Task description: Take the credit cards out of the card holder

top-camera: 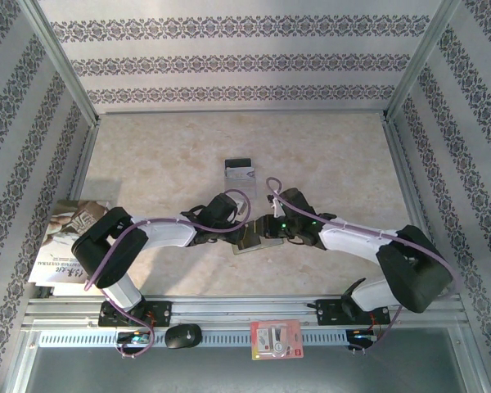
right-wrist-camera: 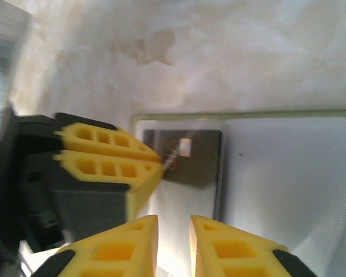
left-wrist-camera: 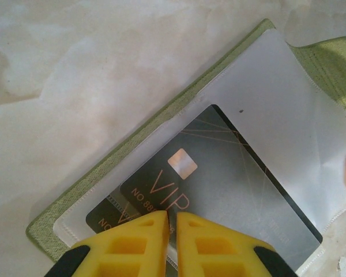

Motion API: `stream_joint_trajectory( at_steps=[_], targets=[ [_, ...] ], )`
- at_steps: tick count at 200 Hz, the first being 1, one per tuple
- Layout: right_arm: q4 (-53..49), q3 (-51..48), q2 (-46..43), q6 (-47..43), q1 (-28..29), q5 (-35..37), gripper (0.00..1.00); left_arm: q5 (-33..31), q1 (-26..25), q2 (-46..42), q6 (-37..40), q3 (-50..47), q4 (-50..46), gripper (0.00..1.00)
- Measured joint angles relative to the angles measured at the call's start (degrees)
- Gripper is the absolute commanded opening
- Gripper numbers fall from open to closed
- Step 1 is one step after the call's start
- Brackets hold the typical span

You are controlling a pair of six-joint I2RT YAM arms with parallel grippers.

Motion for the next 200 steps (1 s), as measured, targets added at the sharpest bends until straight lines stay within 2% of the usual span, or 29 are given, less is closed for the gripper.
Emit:
stream_joint_trajectory(
  at_steps=[47, 99, 132, 167, 200],
  targets=[
    [-6.88, -1.62, 0.26, 0.57, -2.19, 4.57, 0.18, 0.63, 0.42, 0.11, 0.20, -0.17, 0.31, 0.13],
    [-13.90, -0.90, -7.91, -3.52, -3.08, 9.86, 0.24, 2.14, 1.27, 0.11, 0.70, -0.85, 1.57, 0.13],
    [-12.57, 3.85, -9.62, -5.99, -3.08, 3.21, 0.23, 2.54, 1.49, 0.13, 0.79, -1.25, 2.36, 0.12],
    [-6.80, 7.56, -1.20, -5.49, -3.06, -6.32, 0.23, 2.56, 1.53, 0.11, 0.85, -1.90, 3.50, 0.12],
    [-5.64, 7.54, 6.40, -3.67, -3.06, -10.01, 0.21, 2.56, 1.53, 0.09, 0.85, -2.16, 4.00, 0.12]
  ],
)
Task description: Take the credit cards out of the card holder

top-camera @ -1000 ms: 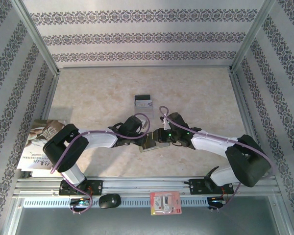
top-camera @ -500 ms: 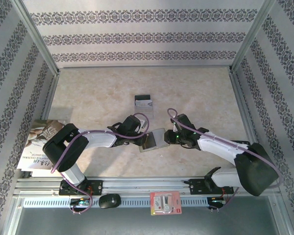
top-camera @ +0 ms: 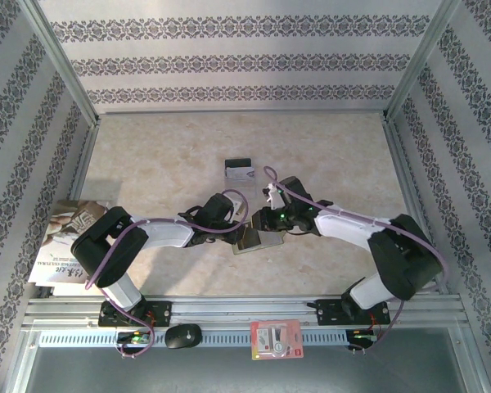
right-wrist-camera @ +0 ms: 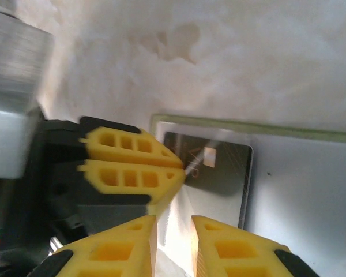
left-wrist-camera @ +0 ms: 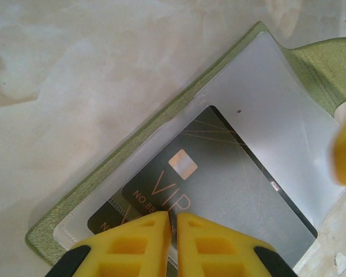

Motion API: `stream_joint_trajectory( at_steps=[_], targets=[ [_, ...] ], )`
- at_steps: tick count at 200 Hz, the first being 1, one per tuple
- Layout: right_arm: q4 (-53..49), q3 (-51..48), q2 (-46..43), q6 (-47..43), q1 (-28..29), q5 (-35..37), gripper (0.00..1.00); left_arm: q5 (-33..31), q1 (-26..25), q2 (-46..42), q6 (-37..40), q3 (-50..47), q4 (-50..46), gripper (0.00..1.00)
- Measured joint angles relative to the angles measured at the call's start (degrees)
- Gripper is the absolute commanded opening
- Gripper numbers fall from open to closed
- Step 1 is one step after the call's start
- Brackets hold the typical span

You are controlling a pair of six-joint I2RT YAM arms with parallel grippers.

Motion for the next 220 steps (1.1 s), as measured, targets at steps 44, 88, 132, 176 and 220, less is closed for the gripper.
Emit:
stream_joint_trajectory(
  at_steps=[44, 88, 132, 176, 220],
  targets=[
    [0.20, -0.57, 3.13, 1.51, -0.90, -0.07, 0.20, 0.48, 0.33, -0.09, 0.02, -0.52, 0.81, 0.12],
    [1.09, -0.61, 5.90, 1.95, -2.03, -0.11, 0.19, 1.27, 0.70, -0.09, 0.02, -0.72, 1.22, 0.11],
    [1.97, -0.92, 6.56, 2.67, -2.95, -1.53, 0.18, 1.40, 0.76, -0.09, 0.02, -1.05, 1.81, 0.10],
    [4.81, -1.86, 7.80, 4.52, -3.54, -4.35, 0.13, 2.14, 1.14, 0.00, 0.02, -1.05, 1.92, 0.10],
    [6.67, -2.69, 7.87, 5.92, -3.78, -5.22, 0.00, 2.14, 1.14, 0.02, 0.02, -1.05, 1.95, 0.09]
  ],
)
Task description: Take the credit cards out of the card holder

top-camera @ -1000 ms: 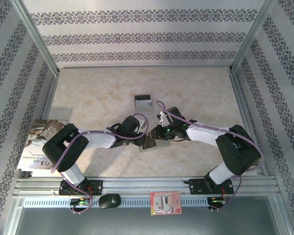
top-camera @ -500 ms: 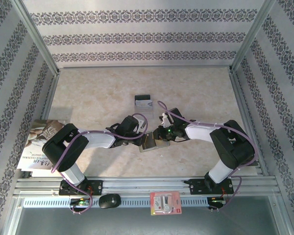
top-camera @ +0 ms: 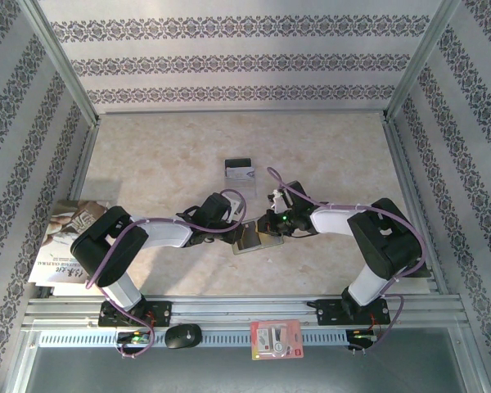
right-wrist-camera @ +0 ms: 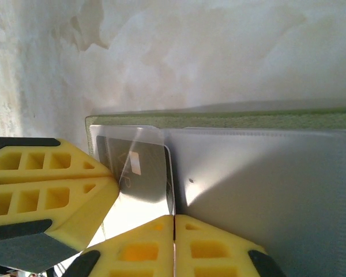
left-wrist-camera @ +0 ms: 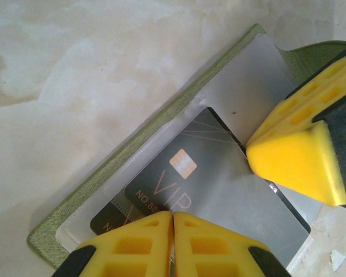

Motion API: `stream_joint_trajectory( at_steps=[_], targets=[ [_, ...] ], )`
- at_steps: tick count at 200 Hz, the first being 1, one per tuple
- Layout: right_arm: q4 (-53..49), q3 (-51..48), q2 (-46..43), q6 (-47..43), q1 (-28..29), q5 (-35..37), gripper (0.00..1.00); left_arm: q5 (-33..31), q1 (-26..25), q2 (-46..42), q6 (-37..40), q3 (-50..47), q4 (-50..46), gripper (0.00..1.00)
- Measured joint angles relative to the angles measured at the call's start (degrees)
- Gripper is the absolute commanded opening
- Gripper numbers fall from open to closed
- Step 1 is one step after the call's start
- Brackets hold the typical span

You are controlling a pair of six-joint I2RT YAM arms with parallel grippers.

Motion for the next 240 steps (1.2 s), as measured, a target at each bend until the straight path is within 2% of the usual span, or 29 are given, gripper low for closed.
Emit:
stream_joint_trajectory(
  at_steps=[69, 91, 139, 157, 169, 240],
  targets=[
    [3.52, -2.89, -2.25, 1.03, -0.33, 0.87, 0.00, 0.66, 0.37, 0.00, 0.00, -0.28, 0.57, 0.06],
    [3.26, -4.00, -3.67, 1.40, -0.66, 2.47, 0.00, 0.66, 0.37, 0.00, 0.00, -0.39, 0.83, 0.03],
    [1.66, -5.25, -5.90, 1.38, -1.14, 4.76, 0.00, 1.09, 0.68, 0.00, 0.00, -0.66, 1.33, 0.02],
    [1.73, -5.22, -5.90, 1.25, -1.11, 3.87, 0.14, 1.27, 0.74, 0.00, 0.00, -0.72, 1.44, 0.03],
    [1.84, -5.18, -5.90, 0.28, -1.11, 3.04, 0.18, 1.29, 0.74, 0.00, 0.00, -0.76, 1.51, 0.04],
    [1.70, -3.26, -4.07, -0.57, -1.07, 0.70, 0.14, 1.27, 0.74, 0.00, 0.00, -0.92, 1.86, 0.04]
  ],
)
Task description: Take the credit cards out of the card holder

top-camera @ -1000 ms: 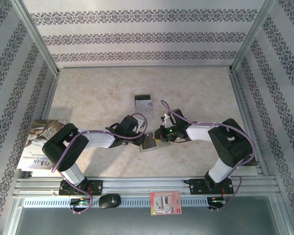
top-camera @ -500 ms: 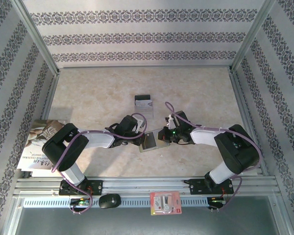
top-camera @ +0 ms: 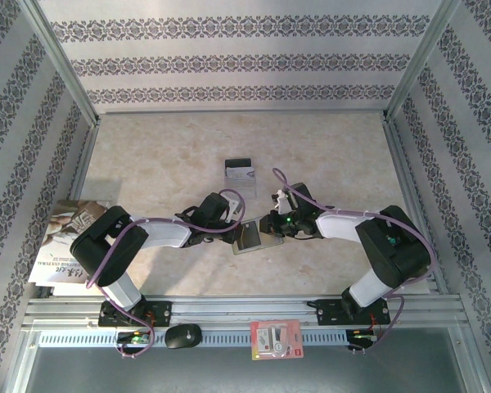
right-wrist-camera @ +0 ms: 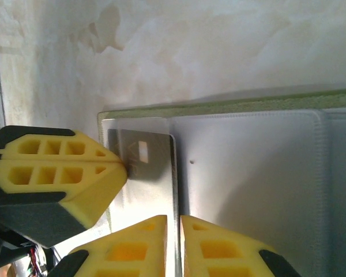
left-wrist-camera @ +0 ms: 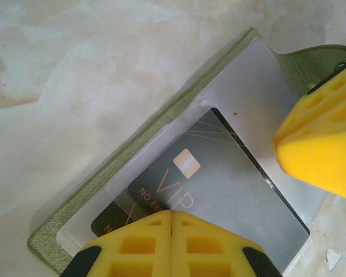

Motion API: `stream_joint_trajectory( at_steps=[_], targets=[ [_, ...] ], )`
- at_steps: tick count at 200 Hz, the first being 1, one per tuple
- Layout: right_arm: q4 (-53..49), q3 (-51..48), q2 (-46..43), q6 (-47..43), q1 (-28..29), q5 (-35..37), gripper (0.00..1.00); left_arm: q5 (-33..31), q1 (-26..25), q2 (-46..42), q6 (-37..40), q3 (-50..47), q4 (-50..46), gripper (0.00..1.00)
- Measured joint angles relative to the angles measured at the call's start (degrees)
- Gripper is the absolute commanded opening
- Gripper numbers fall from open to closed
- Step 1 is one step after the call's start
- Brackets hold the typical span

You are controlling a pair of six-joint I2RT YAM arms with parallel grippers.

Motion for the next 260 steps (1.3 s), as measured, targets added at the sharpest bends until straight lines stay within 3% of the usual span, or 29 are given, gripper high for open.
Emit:
stream_joint_trajectory(
  at_steps=[20, 260],
  targets=[
    [-0.07, 0.07, 0.81, 0.00, 0.11, -0.04, 0.14, 0.00, 0.00, 0.00, 0.00, -0.11, 0.09, 0.00],
    [3.87, 0.37, 1.64, 2.64, 0.74, -1.33, 0.13, 0.66, 1.49, 0.09, -0.02, -1.68, 3.41, 0.00]
  ],
)
